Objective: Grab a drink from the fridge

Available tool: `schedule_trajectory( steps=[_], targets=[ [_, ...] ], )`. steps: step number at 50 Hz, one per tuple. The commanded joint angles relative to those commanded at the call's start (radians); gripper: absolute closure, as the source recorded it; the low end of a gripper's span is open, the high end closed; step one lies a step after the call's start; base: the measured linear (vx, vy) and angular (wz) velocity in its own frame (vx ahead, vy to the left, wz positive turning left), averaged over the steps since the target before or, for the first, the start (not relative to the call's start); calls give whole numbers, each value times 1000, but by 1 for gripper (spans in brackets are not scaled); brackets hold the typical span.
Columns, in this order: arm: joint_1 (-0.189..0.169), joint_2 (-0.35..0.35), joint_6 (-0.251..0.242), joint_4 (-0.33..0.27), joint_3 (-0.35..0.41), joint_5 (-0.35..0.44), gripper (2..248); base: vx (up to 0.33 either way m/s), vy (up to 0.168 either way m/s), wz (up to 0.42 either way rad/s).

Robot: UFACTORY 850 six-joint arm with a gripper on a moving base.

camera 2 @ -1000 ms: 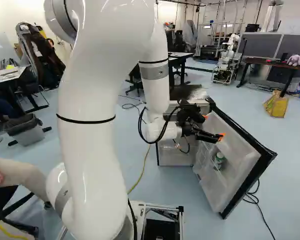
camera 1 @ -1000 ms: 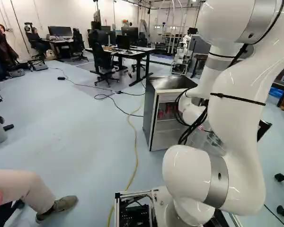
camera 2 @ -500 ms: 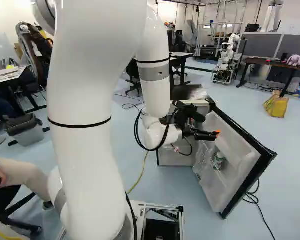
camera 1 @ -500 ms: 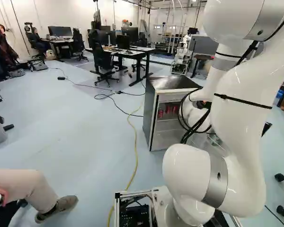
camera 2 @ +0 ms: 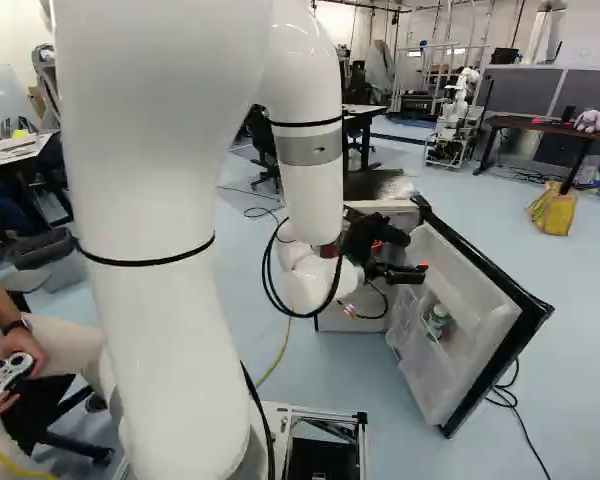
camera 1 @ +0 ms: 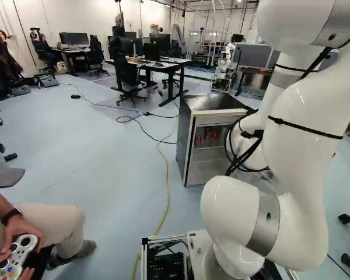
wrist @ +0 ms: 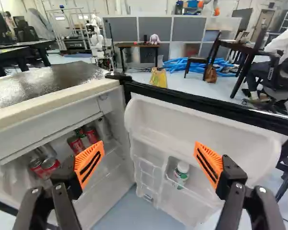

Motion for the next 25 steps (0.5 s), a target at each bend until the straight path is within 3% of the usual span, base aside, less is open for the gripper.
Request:
schedule_trajectory(
  steps=[13,25],
  targets=[
    [-35,9,0,-136,13,-42,3,0,0,0],
    [-40,-52,0,-234,-31,-56,3,0,0,0]
  ],
)
